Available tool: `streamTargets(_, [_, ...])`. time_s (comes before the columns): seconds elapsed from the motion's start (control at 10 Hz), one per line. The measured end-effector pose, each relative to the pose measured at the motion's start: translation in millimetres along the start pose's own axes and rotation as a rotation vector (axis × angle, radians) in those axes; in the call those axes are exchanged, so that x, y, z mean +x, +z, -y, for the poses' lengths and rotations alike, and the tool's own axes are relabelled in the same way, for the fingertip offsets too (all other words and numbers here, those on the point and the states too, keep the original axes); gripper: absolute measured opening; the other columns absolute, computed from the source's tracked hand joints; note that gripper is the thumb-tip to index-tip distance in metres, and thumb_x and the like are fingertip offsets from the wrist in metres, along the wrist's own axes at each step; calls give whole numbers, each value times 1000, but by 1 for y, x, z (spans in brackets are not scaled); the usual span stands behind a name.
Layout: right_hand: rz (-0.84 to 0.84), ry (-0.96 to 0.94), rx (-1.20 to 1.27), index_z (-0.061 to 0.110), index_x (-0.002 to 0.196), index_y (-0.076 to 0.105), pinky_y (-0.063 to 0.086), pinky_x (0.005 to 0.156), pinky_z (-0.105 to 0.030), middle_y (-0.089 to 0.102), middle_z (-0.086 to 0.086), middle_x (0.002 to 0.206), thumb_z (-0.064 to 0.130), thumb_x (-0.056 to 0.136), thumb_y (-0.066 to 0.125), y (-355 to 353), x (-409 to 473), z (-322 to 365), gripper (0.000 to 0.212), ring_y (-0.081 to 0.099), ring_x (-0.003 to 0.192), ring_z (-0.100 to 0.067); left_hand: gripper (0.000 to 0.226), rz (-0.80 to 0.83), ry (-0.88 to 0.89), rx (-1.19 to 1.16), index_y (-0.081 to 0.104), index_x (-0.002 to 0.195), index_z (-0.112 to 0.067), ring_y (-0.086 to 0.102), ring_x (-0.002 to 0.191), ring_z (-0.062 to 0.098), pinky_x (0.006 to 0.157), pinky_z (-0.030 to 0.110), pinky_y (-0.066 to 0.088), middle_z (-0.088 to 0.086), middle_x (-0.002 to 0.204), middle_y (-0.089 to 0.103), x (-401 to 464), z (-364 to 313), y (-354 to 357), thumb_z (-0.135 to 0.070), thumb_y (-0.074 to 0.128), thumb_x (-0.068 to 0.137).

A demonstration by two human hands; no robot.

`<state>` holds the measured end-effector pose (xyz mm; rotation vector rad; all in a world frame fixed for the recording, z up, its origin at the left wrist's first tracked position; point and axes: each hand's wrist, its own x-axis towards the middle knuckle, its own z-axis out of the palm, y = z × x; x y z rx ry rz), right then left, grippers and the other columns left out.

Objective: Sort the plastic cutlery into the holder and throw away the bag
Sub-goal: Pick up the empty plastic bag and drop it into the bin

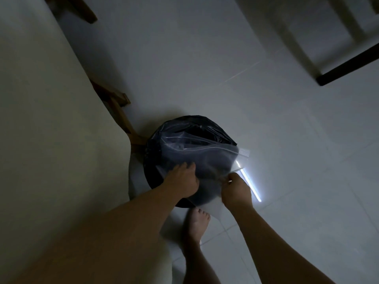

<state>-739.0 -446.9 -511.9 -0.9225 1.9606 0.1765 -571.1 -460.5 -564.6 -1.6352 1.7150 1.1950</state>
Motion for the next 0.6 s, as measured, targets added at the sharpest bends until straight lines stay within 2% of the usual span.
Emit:
streamTargets(0.1, [-1,19,-86,11,114,56,47,68,-27,60,-5,96,23,99,52,-9,-7,6,19,60,83,-19,57,-45,23,-2,33,144,-9,42,129,37,105,50,40,18,141,44,-12,-8,-14,-34,43,94])
streamTargets(0.2, [-54,29,-113,7,126,46,47,77,-29,56,-10,112,21,95,57,-20,-21,17,35,58,99,-25,52,-74,37,2,38,138,-8,45,126,36,102,49,42,17,136,48,-22,-14,-31,-35,44,94])
streamTargets(0.3, [-196,-159,-428,1,142,27,41,106,-38,39,-18,141,22,93,55,-38,-39,31,61,41,131,-33,56,-115,49,37,37,142,-9,44,128,35,104,50,41,17,140,46,-42,-23,-61,-37,43,94])
streamTargets(0.4, [-125,-257,-566,0,148,22,34,114,-41,28,-19,152,22,94,51,-51,-46,45,65,28,141,-35,56,-142,55,52,38,142,-9,44,128,36,104,50,41,17,141,46,-59,-27,-82,-37,42,93])
streamTargets(0.5, [78,-369,-701,1,151,24,32,115,-40,28,-20,155,25,96,52,-77,-63,71,66,29,142,-35,53,-176,67,83,41,138,-8,44,127,36,103,49,41,18,140,47,-95,-30,-124,-38,40,94])
streamTargets(0.6, [148,-421,-721,2,152,25,28,116,-38,29,-21,157,24,99,48,-94,-90,91,62,30,143,-34,52,-212,77,95,43,136,-8,44,127,36,104,48,41,18,141,46,-122,-29,-149,-39,37,94])
